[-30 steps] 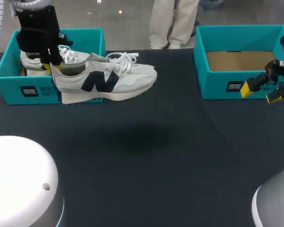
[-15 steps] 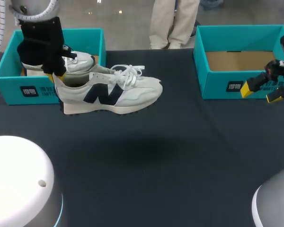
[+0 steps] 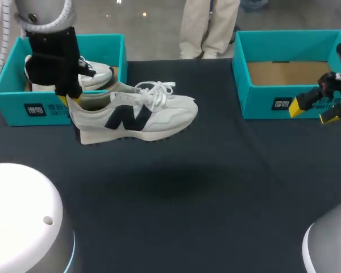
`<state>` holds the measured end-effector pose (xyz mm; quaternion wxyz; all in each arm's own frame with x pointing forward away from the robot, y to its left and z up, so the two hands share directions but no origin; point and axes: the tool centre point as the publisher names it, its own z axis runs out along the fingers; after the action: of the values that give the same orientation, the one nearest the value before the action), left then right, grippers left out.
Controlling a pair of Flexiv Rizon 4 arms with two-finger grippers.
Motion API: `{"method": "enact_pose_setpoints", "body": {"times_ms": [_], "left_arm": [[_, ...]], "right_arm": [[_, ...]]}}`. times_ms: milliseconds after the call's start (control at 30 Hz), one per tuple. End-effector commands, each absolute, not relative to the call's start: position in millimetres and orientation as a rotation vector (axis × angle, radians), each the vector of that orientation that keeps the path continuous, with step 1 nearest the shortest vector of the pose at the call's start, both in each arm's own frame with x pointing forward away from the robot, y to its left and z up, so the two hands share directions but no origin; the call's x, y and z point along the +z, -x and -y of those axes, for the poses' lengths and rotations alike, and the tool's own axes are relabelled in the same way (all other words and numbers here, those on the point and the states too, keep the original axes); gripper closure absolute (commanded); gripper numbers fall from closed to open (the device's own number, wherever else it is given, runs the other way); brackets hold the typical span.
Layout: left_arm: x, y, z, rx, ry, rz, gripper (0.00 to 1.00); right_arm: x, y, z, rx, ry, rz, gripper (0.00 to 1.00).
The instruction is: Take the shoe out of the shoebox, open the shoe tongue, remove and reinsert the insole, then place the shoe into the shoebox
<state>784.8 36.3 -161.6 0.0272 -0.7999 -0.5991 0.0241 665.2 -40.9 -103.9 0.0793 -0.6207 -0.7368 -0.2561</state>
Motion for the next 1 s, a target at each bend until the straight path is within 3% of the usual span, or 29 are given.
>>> {"method": "enact_pose_setpoints", "body": {"times_ms": [33,367,1000], "left_arm": [[-177,-777,-5,0.048,2.454,1.844,1.00],[-203,-774,23,0.115,2.430,1.859,1.00],[-205,-778,29,0.091,2.429,1.897,1.00]], "right_arm": [[-104,-668,40,-0.758,1.857,2.204,0.00],[-104,-668,40,-0.758,1.857,2.204,0.00],[-104,-668,40,-0.758,1.857,2.204,0.00]]}}
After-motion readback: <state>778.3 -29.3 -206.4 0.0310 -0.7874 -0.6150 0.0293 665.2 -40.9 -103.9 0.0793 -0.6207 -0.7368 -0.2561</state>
